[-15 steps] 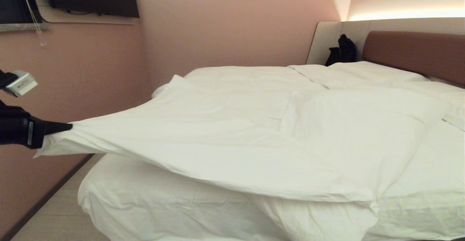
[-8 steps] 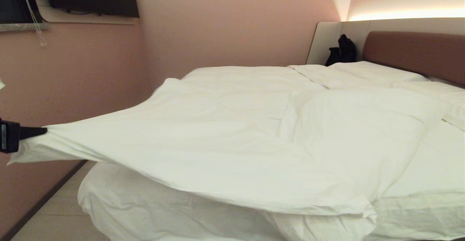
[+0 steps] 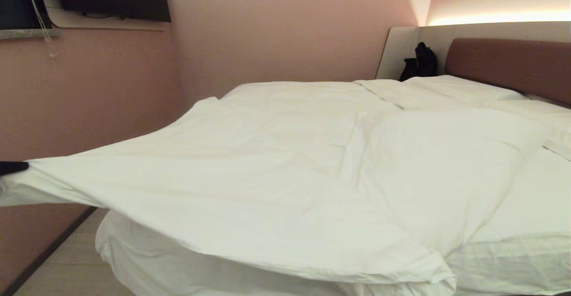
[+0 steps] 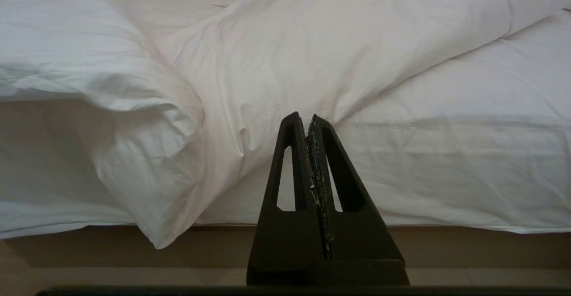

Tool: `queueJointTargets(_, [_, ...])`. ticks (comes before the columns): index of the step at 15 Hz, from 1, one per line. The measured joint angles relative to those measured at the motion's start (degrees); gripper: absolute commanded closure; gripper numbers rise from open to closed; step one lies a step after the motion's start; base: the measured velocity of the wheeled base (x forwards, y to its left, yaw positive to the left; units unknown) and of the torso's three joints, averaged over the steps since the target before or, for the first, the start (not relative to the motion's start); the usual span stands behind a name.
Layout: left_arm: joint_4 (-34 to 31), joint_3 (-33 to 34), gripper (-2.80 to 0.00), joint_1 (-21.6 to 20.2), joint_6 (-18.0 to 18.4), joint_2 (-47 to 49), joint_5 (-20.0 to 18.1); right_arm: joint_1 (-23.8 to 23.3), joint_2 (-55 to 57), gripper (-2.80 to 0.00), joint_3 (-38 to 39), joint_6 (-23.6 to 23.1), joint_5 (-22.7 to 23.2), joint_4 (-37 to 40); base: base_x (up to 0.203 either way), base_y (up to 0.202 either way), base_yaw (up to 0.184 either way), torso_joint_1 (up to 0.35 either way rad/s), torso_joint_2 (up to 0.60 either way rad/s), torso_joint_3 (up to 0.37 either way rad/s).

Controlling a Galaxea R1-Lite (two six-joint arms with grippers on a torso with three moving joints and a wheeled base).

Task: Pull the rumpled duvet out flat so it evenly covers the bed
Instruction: Flatten the corners of the folded blanket

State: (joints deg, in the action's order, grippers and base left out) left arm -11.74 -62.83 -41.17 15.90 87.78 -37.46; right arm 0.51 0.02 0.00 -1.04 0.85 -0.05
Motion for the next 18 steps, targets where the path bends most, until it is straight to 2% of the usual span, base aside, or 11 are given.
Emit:
queueJointTargets(7, [0.02,0.69,0.00,-8.33,-0.52,-0.27,-0.22,-0.02,0.00,0.00,0.00,0.02,0.00,-0.02,0.000,0.000,0.000,0.000,0.00,0.000])
queueJointTargets(14, [0.11,0.65,0.00,-14.22,-6.09,0.17,0.00,0.00,0.00,0.00,0.00,0.02,-0.01,0.00,0.000,0.000,0.000,0.000,0.00,0.000])
queueJointTargets(18, [0.11,1.46,0.00,-17.20,-6.56,0.24,0.09,0.00,0.00,0.00,0.00,0.07,-0.01,-0.02,0.000,0.000,0.000,0.000,0.00,0.000])
